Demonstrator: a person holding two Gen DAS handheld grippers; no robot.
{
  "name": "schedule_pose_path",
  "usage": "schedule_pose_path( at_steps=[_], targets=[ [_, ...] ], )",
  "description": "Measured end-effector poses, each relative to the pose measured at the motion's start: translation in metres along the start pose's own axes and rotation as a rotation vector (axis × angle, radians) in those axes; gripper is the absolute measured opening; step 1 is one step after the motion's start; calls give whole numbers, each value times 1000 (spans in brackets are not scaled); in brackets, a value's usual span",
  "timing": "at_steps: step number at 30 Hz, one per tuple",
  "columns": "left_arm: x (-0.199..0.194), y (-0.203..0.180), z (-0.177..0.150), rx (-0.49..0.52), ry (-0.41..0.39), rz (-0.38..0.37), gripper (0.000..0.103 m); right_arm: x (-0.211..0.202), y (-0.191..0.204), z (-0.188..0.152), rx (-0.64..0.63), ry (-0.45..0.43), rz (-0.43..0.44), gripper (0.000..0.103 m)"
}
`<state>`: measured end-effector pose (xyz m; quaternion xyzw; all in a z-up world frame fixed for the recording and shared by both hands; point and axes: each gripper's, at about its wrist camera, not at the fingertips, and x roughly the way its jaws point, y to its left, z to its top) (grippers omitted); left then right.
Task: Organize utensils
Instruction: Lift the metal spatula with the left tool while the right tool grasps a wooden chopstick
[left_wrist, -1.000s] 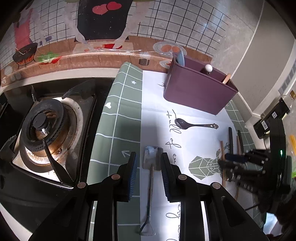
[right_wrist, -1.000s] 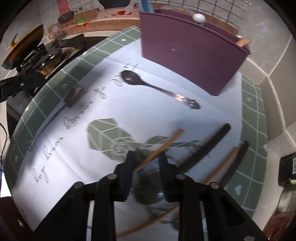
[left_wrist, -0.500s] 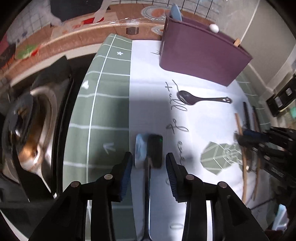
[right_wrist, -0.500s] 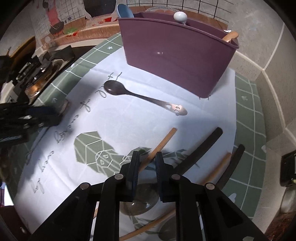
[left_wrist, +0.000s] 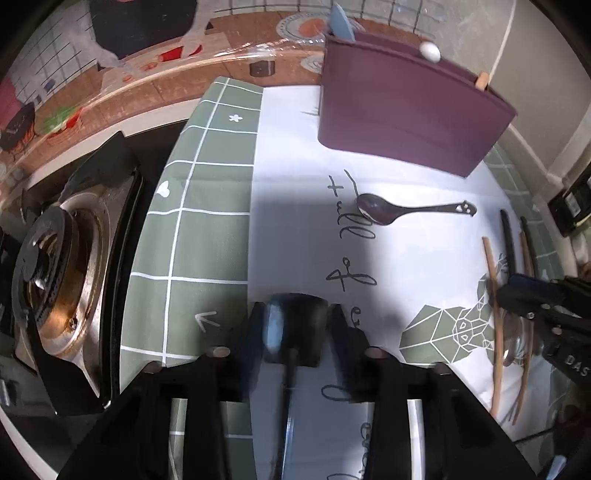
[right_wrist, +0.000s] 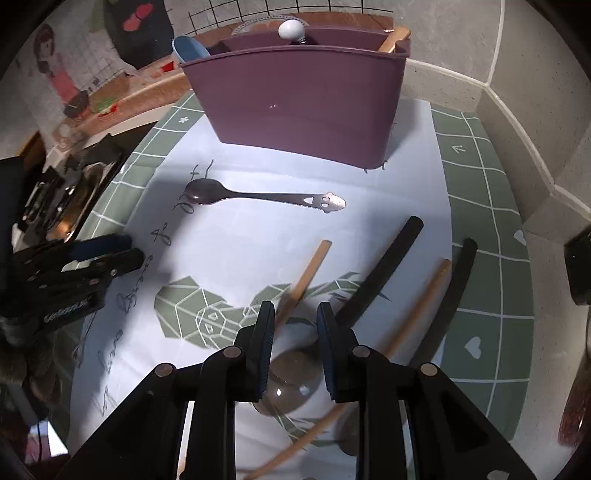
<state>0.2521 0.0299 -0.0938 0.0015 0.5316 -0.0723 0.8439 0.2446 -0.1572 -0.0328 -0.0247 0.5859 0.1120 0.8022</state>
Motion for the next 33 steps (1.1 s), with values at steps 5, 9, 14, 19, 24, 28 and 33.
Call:
schedule_pose_path(
  at_steps=[5, 9, 14, 19, 24, 28, 33],
  targets=[
    [-25, 11, -13, -36, -84, -73, 33, 5, 7, 4, 31, 22, -30, 23],
    [-50, 15, -21, -62, -151, -81, 33, 13, 18, 10, 33, 18, -64, 24],
    [-68, 18, -20, -71, -193, -90, 33, 20, 50, 15, -101, 5, -94, 12],
    [-88, 16, -16, -78, -231, -135, 33, -6, 49, 16, -139, -81, -4, 10],
    [-107, 9, -9, -58, -273, -178, 32, -50, 29, 15, -107, -208, 64, 10],
    [-116, 0, -1, -35, -298, -195, 32, -74, 12, 18, -81, -284, 67, 10],
    [-124, -14, 13, 9, -324, -188, 16, -88, -2, 24, -53, -341, 37, 9]
  ],
)
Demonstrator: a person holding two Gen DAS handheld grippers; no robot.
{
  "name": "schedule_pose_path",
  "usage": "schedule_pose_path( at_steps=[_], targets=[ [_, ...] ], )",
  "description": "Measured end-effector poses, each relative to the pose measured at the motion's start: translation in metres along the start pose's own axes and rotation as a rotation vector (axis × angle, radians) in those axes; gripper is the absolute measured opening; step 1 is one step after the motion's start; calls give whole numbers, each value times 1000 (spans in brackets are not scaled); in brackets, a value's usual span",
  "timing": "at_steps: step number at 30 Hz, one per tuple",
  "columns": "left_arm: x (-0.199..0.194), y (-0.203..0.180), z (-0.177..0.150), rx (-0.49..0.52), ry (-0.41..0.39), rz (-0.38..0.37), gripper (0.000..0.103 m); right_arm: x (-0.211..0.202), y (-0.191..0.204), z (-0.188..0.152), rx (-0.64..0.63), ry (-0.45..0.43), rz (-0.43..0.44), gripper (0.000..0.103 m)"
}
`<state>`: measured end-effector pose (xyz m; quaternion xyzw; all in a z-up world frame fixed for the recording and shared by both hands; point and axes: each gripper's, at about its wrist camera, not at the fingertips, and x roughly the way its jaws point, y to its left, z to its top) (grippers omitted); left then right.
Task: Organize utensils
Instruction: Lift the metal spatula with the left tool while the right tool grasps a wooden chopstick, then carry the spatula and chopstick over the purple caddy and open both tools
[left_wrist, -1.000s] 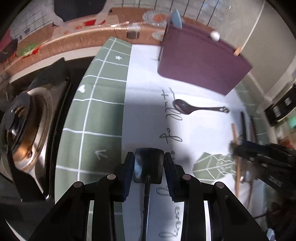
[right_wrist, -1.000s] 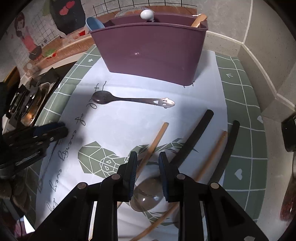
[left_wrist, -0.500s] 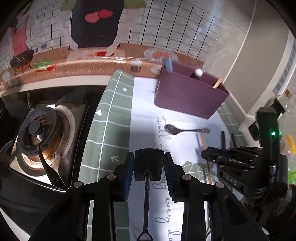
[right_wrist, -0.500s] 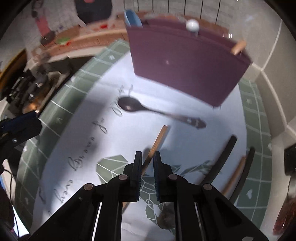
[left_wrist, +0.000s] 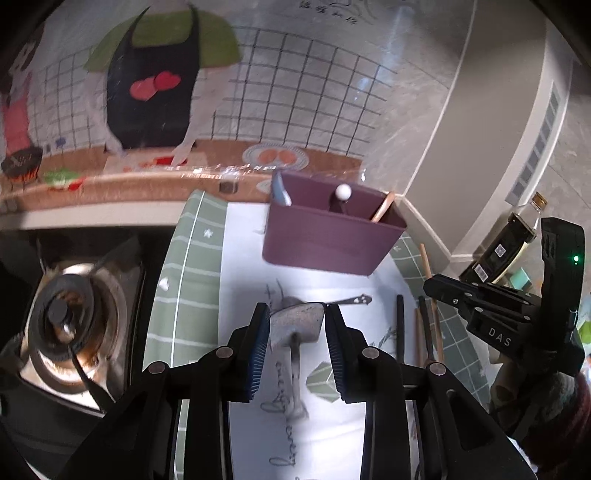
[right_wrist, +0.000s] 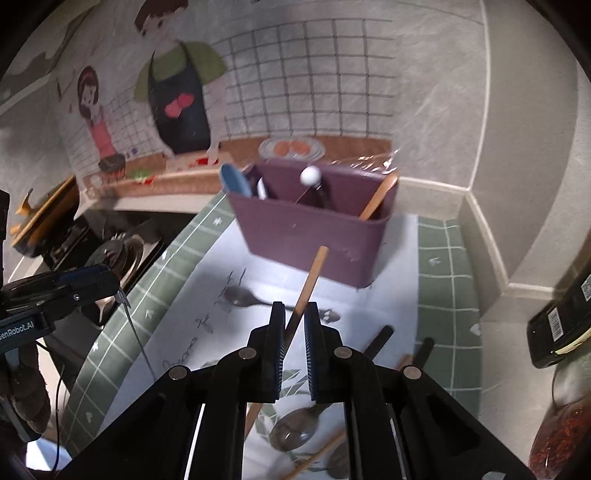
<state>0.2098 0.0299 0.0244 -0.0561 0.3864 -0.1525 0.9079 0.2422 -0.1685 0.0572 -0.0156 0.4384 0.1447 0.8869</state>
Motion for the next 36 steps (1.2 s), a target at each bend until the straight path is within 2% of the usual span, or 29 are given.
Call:
schedule_pose_path(
  at_steps=[1, 5, 8, 11, 13, 14, 19, 21, 23, 27, 31, 36],
  targets=[
    [1, -2, 2, 5, 0, -1, 5, 0, -3, 2, 4, -7, -5, 9],
    [4, -7, 7, 13, 3, -4, 5, 6, -13, 4, -8, -15, -62, 9],
    [8, -8, 6, 16, 10, -3, 5, 19, -26, 3, 6, 24, -87, 9],
    [14, -6, 2, 16, 35, 8, 5, 37, -33, -1, 16, 127, -53, 9],
    [20, -4, -1, 10, 59, 15, 5, 53, -40, -5, 58, 230, 37, 12],
    [26, -2, -4, 6, 83, 19, 7, 60, -42, -9, 75, 274, 79, 12],
    [54, 17, -22, -66, 199, 41, 9, 62, -41, -19, 50, 306, 91, 13],
    [65, 26, -32, -110, 243, 56, 15, 61, -41, -26, 51, 339, 101, 16],
    [72, 34, -38, -155, 265, 64, 20, 60, -40, -33, 47, 354, 83, 17],
    [87, 53, -46, -257, 312, 92, 27, 55, -35, -53, -20, 363, -50, 17],
    [104, 65, -43, -365, 337, 96, 28, 49, -38, -58, 45, 349, -24, 18],
    [124, 56, -24, -369, 332, 113, 37, 40, -37, -53, 45, 308, -47, 18]
  ],
)
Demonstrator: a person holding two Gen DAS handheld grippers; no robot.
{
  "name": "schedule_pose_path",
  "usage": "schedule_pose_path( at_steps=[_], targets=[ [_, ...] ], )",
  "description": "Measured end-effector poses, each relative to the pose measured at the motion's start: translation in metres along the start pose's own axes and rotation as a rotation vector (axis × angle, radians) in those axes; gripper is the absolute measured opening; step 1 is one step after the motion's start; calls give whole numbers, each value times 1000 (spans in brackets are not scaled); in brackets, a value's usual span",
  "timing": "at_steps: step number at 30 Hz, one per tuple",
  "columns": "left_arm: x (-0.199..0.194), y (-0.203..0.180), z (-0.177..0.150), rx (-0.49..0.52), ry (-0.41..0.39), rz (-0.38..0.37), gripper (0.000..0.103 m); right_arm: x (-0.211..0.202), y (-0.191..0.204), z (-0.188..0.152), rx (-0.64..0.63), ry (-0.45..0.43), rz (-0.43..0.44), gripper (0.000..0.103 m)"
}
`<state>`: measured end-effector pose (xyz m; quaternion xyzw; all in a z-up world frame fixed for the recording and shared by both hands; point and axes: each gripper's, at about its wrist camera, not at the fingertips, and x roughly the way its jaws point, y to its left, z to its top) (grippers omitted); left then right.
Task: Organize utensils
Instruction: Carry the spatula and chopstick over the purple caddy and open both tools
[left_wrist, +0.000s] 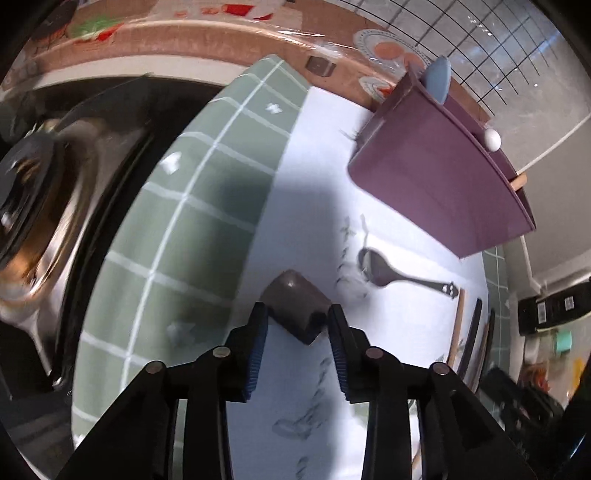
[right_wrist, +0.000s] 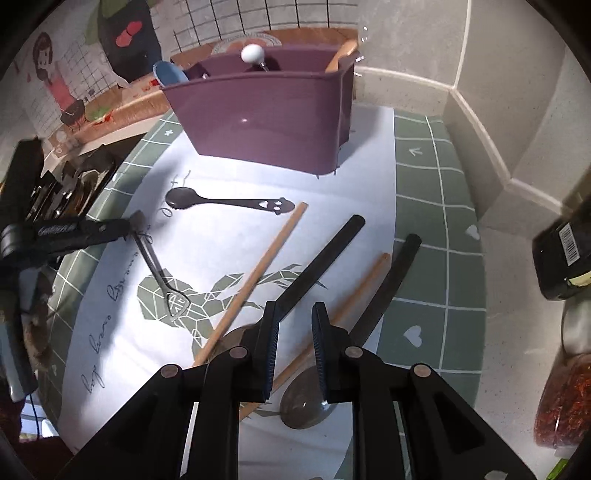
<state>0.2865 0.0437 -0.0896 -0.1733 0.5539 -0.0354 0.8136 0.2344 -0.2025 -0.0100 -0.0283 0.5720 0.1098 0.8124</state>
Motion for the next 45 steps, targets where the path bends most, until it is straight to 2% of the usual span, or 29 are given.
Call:
schedule_pose_path(
  at_steps=[3, 8, 10, 13, 16, 18, 21, 26, 29, 33, 39, 43, 44, 45],
  targets=[
    [11, -25, 9, 78, -3, 18, 41, -2, 0, 1, 6, -3, 22, 18],
    [28, -74, -1, 348, -32, 119, 43, 6, -4, 1, 52, -6, 23, 18],
    [27, -81, -14, 442, -34, 114, 43, 9, -3, 2, 57, -8, 11, 18],
    [18, -72, -35, 562, -34, 60, 43, 14, -2, 8, 85, -15, 41, 18],
    [9, -56, -44, 608, -41, 51, 45, 24, 4, 19, 109, -20, 44, 18],
    [4, -41, -43, 600, -39, 58, 45, 36, 9, 28, 129, -2, 13, 18],
    [0, -24, -35, 522, -19, 42, 45, 51, 15, 40, 157, 29, -20, 18],
    [2, -20, -22, 288, 32, -7, 47, 58, 30, 48, 122, 25, -89, 19],
    [7, -26, -13, 200, 50, -3, 49, 58, 37, 43, 65, 7, -102, 10],
    [19, -48, -8, 197, 49, 90, 49, 51, 26, 34, 50, -9, -51, 7],
    [32, -75, -16, 265, 26, 224, 49, 15, -2, 29, 74, -144, 15, 7],
    [30, -70, -14, 242, 25, 197, 47, -1, -15, 32, 82, -188, 48, 7],
    [23, -60, -13, 234, 10, 182, 33, -5, -16, 32, 79, -200, 49, 7],
    [20, -54, -15, 224, -4, 138, 33, -7, -17, 33, 77, -204, 51, 7]
  ],
)
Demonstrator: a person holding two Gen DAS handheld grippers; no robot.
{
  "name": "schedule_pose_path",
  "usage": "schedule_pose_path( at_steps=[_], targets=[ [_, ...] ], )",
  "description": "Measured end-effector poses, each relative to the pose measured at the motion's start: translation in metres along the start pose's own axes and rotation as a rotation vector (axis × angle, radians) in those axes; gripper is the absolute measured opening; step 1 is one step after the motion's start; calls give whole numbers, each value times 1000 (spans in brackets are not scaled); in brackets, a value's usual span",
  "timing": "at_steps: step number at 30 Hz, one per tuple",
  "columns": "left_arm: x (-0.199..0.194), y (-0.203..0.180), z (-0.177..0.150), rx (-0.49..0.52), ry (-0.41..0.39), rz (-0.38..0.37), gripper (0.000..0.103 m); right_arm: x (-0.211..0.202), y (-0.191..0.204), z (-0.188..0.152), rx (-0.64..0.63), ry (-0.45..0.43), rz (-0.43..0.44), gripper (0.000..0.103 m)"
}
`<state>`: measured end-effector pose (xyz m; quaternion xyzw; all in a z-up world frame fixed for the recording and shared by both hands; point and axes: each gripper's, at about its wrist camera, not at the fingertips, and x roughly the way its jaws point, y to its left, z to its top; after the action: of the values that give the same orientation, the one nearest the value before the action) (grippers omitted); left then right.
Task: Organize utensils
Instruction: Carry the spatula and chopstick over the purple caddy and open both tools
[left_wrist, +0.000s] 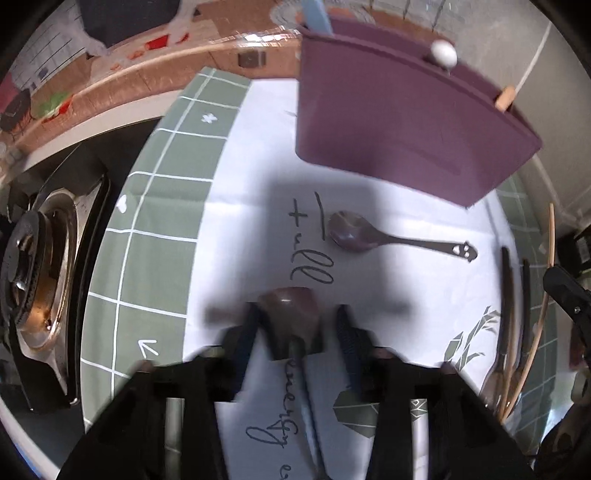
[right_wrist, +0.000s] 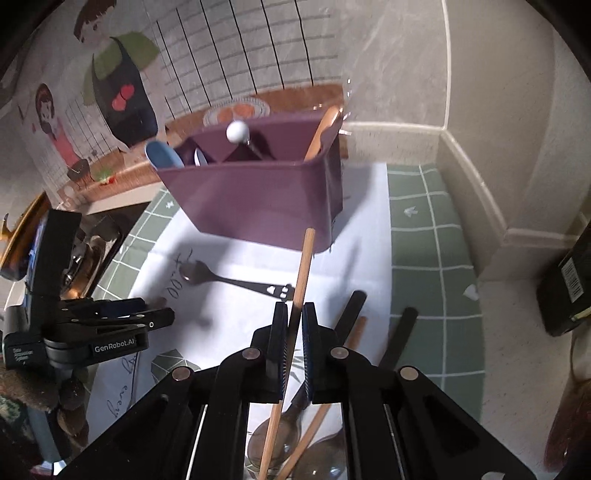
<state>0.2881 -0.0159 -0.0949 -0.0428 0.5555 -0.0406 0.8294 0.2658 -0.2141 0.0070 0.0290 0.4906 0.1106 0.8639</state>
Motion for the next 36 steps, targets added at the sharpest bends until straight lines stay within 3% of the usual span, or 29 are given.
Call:
schedule_pose_path(
  at_steps=[4, 8, 15, 19, 22, 26, 29, 31, 36],
  targets=[
    [-17, 20, -20, -18, -60, -116, 33, -12, -3, 2, -5, -14, 30, 7],
    [-49, 20, -41, 24, -155, -159, 33, -19, 3, 1, -29, -22, 39, 7],
    [-96, 11, -42, 70, -321, -229, 33, -33, 7, 2, -43, -57, 33, 7],
    [-141, 4, -19, 113, -458, -274, 33, -56, 12, 15, -41, -138, 39, 5],
    [-191, -4, 10, 148, -590, -325, 33, -92, 20, 40, -56, -264, 54, 5],
    [-257, -16, 67, 170, -812, -350, 33, -150, 37, 98, -136, -459, 19, 5],
    [-256, -22, 100, 158, -902, -350, 33, -168, 43, 139, -162, -570, 12, 5],
    [-232, -24, 119, 140, -896, -330, 33, -161, 44, 155, -177, -602, 3, 5],
    [-175, -22, 145, 93, -879, -302, 33, -107, 30, 167, -156, -504, -3, 5]
  ],
)
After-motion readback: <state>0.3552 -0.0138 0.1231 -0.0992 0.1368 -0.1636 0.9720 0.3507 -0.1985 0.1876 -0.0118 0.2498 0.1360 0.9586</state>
